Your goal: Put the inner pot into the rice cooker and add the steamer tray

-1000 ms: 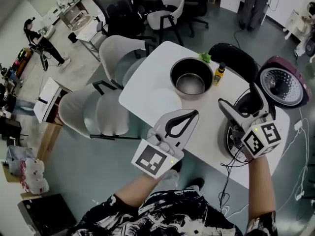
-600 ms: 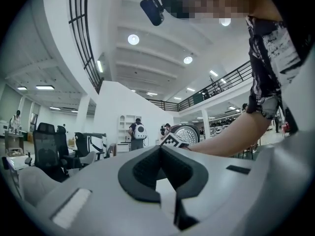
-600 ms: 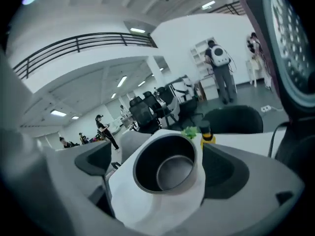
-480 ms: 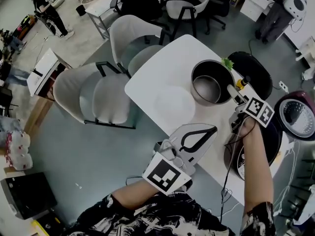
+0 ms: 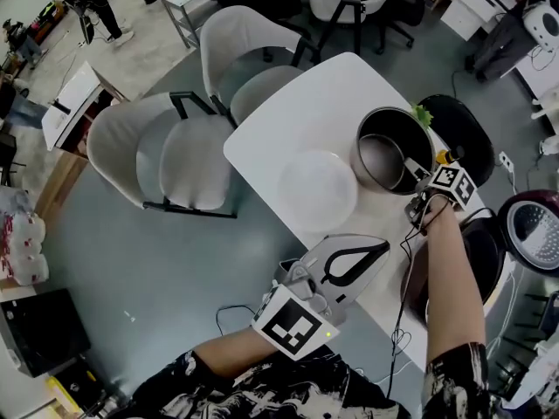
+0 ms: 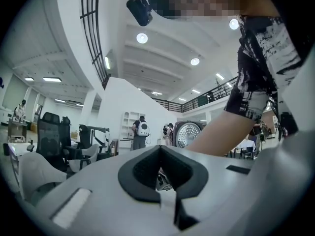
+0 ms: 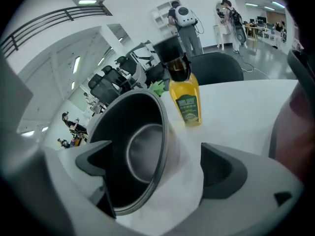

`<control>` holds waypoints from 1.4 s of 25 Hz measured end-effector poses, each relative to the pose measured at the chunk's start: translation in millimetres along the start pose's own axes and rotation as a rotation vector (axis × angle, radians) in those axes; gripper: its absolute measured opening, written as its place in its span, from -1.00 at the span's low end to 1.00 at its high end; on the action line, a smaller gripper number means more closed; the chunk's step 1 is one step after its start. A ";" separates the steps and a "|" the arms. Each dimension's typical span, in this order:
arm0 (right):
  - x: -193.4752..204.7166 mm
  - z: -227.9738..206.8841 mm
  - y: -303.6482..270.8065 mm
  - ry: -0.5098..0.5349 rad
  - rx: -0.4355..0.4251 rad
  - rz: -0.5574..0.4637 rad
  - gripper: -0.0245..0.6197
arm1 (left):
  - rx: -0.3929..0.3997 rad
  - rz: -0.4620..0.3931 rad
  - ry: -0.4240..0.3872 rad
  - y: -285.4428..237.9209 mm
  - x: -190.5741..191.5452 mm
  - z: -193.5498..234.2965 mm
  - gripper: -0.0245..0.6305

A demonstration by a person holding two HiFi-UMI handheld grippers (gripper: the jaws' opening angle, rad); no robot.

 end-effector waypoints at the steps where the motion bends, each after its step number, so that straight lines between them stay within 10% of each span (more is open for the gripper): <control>1: 1.5 -0.1 -4.9 -0.002 0.013 0.010 0.78 | 0.002 0.010 0.001 1.2 2.4 1.1 -0.91; 8: 5.9 -9.6 -27.4 -0.046 0.110 0.070 0.65 | -0.013 0.025 0.020 7.0 12.3 11.3 -0.91; 11: -0.7 -19.1 -26.0 -0.047 0.227 0.079 -0.71 | -0.015 0.048 0.016 11.0 17.1 14.8 -0.91; 19: -5.3 -18.6 -23.1 0.047 0.386 0.111 -0.90 | -0.036 0.071 0.024 20.5 21.8 22.8 -0.91; 35: -13.0 -16.4 19.3 0.074 0.274 0.071 -0.90 | 0.025 0.025 -0.004 2.0 6.2 13.2 -0.91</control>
Point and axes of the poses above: the fingertips, and each gripper's own axes: y backward along the fingers, z to its left, x out of its underside, the point moved 6 cm from there along y, backward along the fingers, and after that the axes turned 13 degrees about -y, right-handed, at the moved point
